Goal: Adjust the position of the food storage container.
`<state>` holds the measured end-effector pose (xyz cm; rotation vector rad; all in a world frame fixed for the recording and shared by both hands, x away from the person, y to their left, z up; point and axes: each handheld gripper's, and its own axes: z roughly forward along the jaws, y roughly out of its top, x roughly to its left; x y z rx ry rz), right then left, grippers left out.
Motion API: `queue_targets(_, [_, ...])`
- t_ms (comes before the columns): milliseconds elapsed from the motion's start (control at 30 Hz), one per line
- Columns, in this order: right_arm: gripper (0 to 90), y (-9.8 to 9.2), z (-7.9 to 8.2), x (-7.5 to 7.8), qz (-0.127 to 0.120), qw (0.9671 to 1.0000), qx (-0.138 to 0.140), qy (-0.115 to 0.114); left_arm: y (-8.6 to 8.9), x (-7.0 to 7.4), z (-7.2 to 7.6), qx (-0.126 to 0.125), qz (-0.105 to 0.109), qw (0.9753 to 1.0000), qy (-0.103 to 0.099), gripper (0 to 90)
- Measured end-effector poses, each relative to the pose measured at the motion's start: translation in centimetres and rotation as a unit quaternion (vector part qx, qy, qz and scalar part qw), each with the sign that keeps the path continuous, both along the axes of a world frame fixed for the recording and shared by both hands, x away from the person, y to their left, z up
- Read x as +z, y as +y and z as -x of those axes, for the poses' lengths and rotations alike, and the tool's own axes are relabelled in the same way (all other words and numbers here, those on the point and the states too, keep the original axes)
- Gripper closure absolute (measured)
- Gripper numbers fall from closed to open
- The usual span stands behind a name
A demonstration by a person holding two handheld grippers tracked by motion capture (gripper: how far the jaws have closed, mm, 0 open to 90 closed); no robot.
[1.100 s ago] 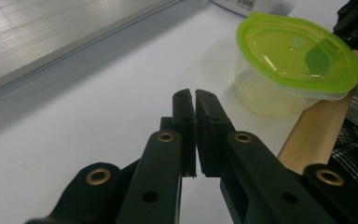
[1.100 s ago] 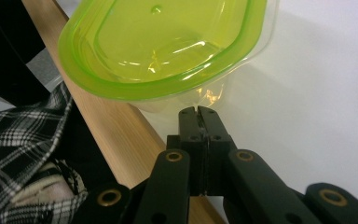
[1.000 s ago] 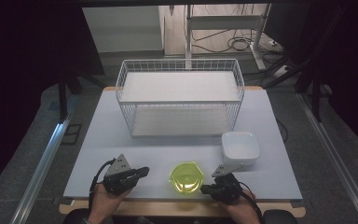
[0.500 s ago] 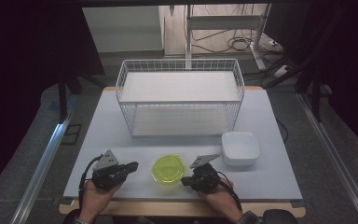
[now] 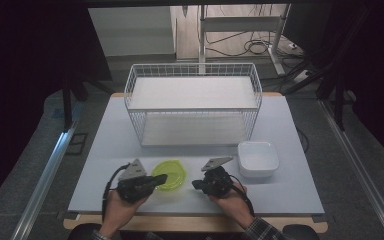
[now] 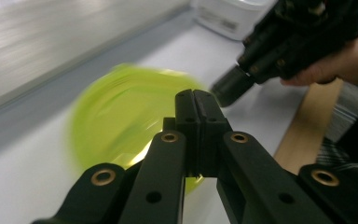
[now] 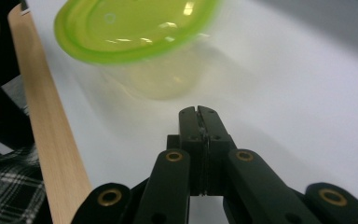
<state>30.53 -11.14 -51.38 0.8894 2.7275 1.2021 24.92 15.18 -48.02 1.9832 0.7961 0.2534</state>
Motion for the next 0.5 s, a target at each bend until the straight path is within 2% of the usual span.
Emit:
queue_targets(67, [89.4, -1.1, 0.1, 0.5, 0.001, 0.9999, -0.008, -0.01, -2.0, 0.2, -0.2, -0.02, -0.005, 0.9998, 0.002, 89.7])
queue_targets(133, [89.0, -2.3, 0.3, 1.2, -0.003, 0.9996, -0.018, -0.02, -3.8, 0.2, -0.4, -0.023, -0.024, 0.9994, 0.005, 89.7])
queue_targets(233, [88.1, -4.0, 0.6, 2.0, -0.007, 0.999, -0.031, -0.033, -5.6, -0.4, -0.9, -0.022, -0.05, 0.9983, 0.022, 89.8])
queue_targets(333, [88.0, -5.4, 1.1, 2.6, -0.008, 0.9982, -0.04, -0.044, -6.1, -1.2, -1.6, -0.009, -0.064, 0.9972, 0.038, 89.8])
queue_targets(400, [88.0, -5.9, 1.3, 2.9, -0.006, 0.9977, -0.043, -0.051, -5.9, -1.6, -1.9, 0.0, -0.065, 0.9967, 0.047, 89.9])
queue_targets(467, [88.0, -6.6, 1.4, 3.2, -0.008, 0.9973, -0.049, -0.055, -5.5, -1.7, -2.0, 0.013, -0.075, 0.9961, 0.045, 89.9])
queue_targets(500, [88.0, -6.7, 1.4, 3.2, -0.008, 0.9971, -0.05, -0.056, -5.2, -1.7, -2.1, 0.018, -0.073, 0.9961, 0.047, 89.9])
